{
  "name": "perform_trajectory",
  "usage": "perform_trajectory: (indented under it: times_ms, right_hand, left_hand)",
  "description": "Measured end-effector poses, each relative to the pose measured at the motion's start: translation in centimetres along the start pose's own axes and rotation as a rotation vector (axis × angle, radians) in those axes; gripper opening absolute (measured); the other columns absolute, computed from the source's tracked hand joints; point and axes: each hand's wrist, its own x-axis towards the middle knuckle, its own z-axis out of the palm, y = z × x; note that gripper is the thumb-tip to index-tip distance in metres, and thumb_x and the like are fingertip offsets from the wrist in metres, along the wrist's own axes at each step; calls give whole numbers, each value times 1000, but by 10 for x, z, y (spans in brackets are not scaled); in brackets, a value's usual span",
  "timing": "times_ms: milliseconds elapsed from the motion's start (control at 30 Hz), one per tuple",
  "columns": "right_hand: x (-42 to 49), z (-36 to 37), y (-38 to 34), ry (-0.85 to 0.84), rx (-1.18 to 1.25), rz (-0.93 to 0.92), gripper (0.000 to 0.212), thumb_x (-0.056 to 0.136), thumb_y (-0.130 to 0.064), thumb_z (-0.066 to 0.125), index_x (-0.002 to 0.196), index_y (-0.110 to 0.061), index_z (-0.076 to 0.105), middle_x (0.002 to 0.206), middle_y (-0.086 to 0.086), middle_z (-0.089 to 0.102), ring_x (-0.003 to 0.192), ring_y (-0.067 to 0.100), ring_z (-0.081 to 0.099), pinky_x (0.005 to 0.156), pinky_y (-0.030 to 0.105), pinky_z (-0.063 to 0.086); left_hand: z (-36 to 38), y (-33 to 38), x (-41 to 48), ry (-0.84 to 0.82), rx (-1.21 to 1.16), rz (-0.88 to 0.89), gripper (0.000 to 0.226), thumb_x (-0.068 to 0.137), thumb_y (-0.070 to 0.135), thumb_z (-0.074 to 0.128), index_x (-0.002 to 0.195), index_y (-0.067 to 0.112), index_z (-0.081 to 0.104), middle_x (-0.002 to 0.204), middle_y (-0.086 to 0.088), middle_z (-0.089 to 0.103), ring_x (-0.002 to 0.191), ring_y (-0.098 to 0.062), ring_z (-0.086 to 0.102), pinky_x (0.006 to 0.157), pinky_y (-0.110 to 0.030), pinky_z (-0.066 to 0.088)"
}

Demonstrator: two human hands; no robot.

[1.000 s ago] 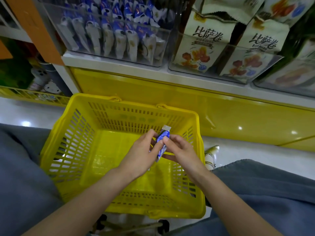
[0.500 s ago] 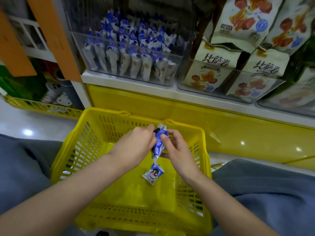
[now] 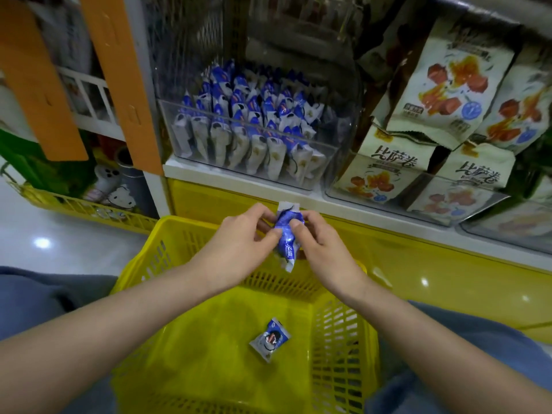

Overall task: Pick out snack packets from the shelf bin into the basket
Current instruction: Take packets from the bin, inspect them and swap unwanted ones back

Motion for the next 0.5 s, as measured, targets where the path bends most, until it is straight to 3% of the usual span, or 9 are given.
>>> perform_trajectory:
  times_ms: [67, 133, 233, 300, 400, 500]
  right_hand:
    - [4, 1, 2, 25, -23, 7, 14, 97, -17, 43, 104, -14, 54, 88, 2, 62, 83, 17, 58, 86, 48, 48]
    - [6, 4, 5, 23, -18, 14, 14, 97, -17, 42, 103, -14, 54, 88, 3, 62, 81, 18, 58, 84, 47, 49]
    - [9, 11, 8, 8, 75, 61, 12, 97, -18, 43, 99, -17, 54, 83, 3, 65, 72, 12, 61, 73, 35, 52]
    - [15, 12, 8, 17, 116, 99, 14, 95, -22, 47, 104, -15, 54, 92, 7, 66, 78, 14, 63, 72, 29, 52]
    - [23, 13, 8, 42, 87, 119, 26, 87, -25, 59, 110, -17, 50, 104, 4, 61, 82, 12, 61, 69, 20, 51]
    - [23, 15, 5, 88, -121, -18, 42, 76, -22, 72, 108, -25, 45, 105, -3, 55, 83, 2, 54, 68, 10, 47]
  left_hand:
    - [4, -4, -2, -27, -26, -23, 17, 87, 18, 59, 102, 24, 53, 86, 16, 58, 74, -9, 60, 64, -13, 45]
    - [6, -7, -3, -35, -71, -48, 20, 86, 13, 58, 104, 21, 55, 86, 15, 58, 75, -14, 62, 69, -23, 52]
    - [4, -11, -1, -41, -151, -86, 20, 88, 6, 54, 102, 20, 54, 93, 2, 62, 79, -23, 65, 71, -39, 56]
    - [3, -9, 3, -24, -303, -177, 18, 90, 1, 49, 102, 15, 53, 94, -6, 63, 79, -24, 65, 69, -39, 57]
    - [2, -1, 9, -30, -762, -424, 9, 93, 7, 47, 95, 13, 54, 83, -6, 63, 70, -17, 64, 60, -30, 56]
    - [6, 0, 9, -77, -866, -418, 12, 91, 22, 53, 100, 16, 56, 97, -7, 69, 83, -14, 68, 72, -30, 56]
